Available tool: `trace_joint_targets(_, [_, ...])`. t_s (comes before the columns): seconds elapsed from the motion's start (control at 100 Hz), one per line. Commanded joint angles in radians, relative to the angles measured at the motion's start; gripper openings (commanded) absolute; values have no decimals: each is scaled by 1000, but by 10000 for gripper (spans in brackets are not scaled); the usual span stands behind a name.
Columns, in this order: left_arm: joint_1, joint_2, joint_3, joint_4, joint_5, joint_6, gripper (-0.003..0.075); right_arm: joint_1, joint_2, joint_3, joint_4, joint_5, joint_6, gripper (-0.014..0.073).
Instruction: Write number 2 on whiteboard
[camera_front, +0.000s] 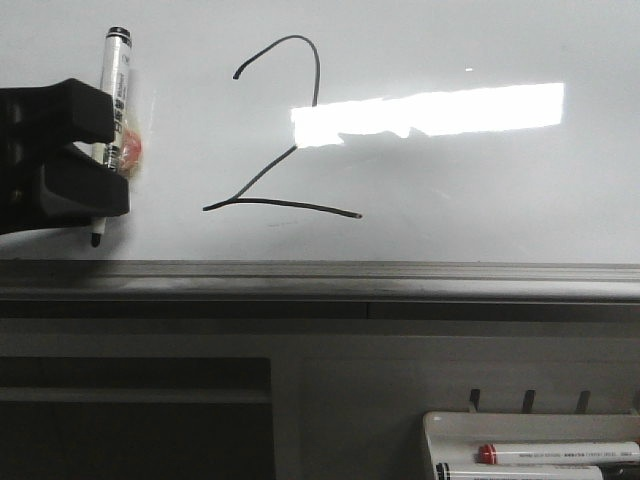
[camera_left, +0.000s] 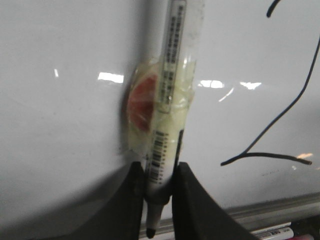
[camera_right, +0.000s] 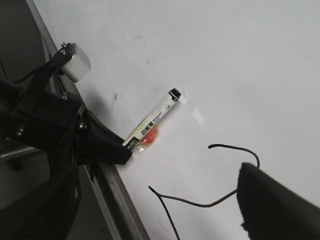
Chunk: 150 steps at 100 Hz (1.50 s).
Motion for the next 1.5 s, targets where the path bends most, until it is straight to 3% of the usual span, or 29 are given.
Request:
trace_joint_targets(0.0, [-3, -15, -35, -12, -111, -10, -20, -4, -22, -32, 11, -59, -2, 564])
trace_joint_targets(0.4, [201, -15, -35, 37, 45, -10, -20, -4, -22, -32, 11, -63, -2, 564])
trace_joint_targets(0.64, [201, -15, -35, 39, 58, -10, -20, -4, -22, -32, 11, -71, -2, 564])
trace_joint_targets(0.83, [144, -17, -77, 104, 139, -10, -20, -4, -22, -32, 11, -71, -2, 564])
trace_joint_targets(1.32, [134, -17, -94, 104, 134, -10, -16, -4, -22, -32, 11, -63, -2, 564])
trace_joint_targets(1.39, [134, -17, -94, 126, 127, -10, 34, -4, -22, -32, 11, -63, -2, 564])
trace_joint_targets(1.49, [134, -17, -94, 128, 107, -10, 216, -4, -22, -32, 11, -63, -2, 564])
